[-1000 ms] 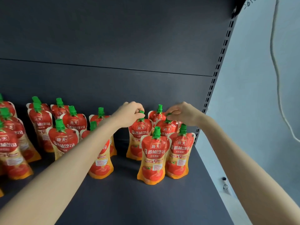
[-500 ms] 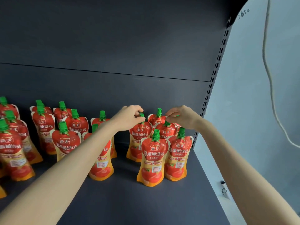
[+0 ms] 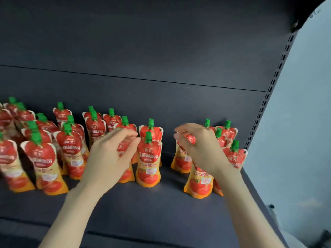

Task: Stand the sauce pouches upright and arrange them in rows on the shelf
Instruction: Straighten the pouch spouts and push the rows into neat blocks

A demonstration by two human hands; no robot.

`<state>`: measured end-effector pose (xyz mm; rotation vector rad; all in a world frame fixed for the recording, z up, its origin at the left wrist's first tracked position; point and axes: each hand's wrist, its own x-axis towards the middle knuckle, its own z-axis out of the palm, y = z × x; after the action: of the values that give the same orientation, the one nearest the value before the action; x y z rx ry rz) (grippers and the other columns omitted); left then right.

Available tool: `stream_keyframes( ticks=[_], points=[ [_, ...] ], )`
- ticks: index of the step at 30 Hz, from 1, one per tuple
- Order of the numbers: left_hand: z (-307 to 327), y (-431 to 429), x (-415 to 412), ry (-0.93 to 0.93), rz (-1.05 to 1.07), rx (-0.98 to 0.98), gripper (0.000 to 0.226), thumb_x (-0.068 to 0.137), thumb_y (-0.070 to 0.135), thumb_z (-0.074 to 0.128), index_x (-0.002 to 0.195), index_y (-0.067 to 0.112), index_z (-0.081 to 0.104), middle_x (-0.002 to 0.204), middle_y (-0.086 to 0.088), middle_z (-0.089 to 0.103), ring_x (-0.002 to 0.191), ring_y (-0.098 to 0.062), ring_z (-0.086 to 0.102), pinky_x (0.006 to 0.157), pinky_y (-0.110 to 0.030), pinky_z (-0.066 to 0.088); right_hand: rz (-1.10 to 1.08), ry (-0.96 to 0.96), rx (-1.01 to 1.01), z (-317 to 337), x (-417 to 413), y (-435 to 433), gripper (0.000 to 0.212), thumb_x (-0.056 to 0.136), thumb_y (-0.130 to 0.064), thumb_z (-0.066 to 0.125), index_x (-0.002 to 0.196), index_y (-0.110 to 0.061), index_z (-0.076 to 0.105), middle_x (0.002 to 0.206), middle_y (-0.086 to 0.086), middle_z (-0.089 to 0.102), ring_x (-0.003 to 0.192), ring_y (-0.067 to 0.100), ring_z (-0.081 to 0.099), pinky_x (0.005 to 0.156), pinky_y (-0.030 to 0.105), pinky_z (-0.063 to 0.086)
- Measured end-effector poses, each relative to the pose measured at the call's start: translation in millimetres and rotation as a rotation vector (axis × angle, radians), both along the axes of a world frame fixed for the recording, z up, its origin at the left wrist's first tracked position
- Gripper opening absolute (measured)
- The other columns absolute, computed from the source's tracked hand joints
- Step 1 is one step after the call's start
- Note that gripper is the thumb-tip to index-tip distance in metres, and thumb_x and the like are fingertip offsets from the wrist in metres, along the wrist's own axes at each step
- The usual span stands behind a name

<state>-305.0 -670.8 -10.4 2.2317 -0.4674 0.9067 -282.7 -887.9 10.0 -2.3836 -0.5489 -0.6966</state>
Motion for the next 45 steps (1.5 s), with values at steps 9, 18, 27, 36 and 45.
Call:
stream_keyframes(
  ticks=[9, 18, 27, 36, 45],
  points=[
    [-44.0, 181.0, -73.4, 0.070, 0.116, -0.010, 0.014, 0.087, 0.025, 0.065, 0.100, 0.021, 0.064, 0.092, 0.014, 0.064, 0.087, -0.001, 0.059, 0.074, -0.013, 0.044, 0.141, 0.081, 0.095, -49.9, -44.0, 188.0, 0.020, 0.091, -0.024, 0.058, 0.108, -0.016, 0.067, 0.104, -0.008, 0.064, 0.094, 0.003, 0.055, 0.080, 0.006, 0.039],
    [-33.8, 366.2, -83.7, 0.155, 0.138, -0.007, 0.019, 0.085, 0.023, 0.062, 0.103, 0.021, 0.064, 0.097, 0.013, 0.065, 0.096, 0.003, 0.058, 0.078, -0.005, 0.043, 0.196, 0.086, 0.137, -50.3, -54.4, 371.2, 0.020, 0.091, -0.023, 0.058, 0.107, -0.015, 0.066, 0.105, -0.005, 0.065, 0.094, 0.007, 0.059, 0.079, 0.015, 0.046],
    [13.3, 479.5, 3.7, 0.088, 0.145, -0.037, 0.014, 0.086, 0.021, 0.062, 0.100, 0.023, 0.065, 0.091, 0.019, 0.062, 0.087, 0.011, 0.057, 0.073, 0.001, 0.039, 0.195, 0.013, 0.067, 2.4, 17.2, 480.2, 0.019, 0.091, -0.023, 0.058, 0.106, -0.015, 0.066, 0.101, -0.002, 0.067, 0.093, 0.007, 0.061, 0.080, 0.011, 0.043],
    [43.7, 563.6, 146.2, 0.234, 0.044, 0.060, 0.017, 0.088, 0.022, 0.061, 0.104, 0.016, 0.064, 0.099, 0.005, 0.065, 0.089, -0.003, 0.058, 0.074, -0.011, 0.040, 0.165, 0.114, -0.070, 30.4, 129.7, 548.9, 0.021, 0.089, -0.024, 0.060, 0.106, -0.012, 0.066, 0.104, 0.002, 0.068, 0.095, 0.012, 0.061, 0.089, 0.025, 0.047],
    [28.3, 622.1, 276.7, 0.455, -0.022, 0.060, 0.042, 0.087, 0.033, 0.061, 0.125, 0.018, 0.052, 0.129, -0.002, 0.054, 0.119, -0.017, 0.049, 0.102, -0.034, 0.039, 0.032, 0.306, -0.214, 38.2, 232.9, 609.8, 0.031, 0.088, -0.024, 0.061, 0.116, -0.009, 0.059, 0.114, 0.008, 0.065, 0.104, 0.021, 0.060, 0.085, 0.023, 0.043]
  ],
)
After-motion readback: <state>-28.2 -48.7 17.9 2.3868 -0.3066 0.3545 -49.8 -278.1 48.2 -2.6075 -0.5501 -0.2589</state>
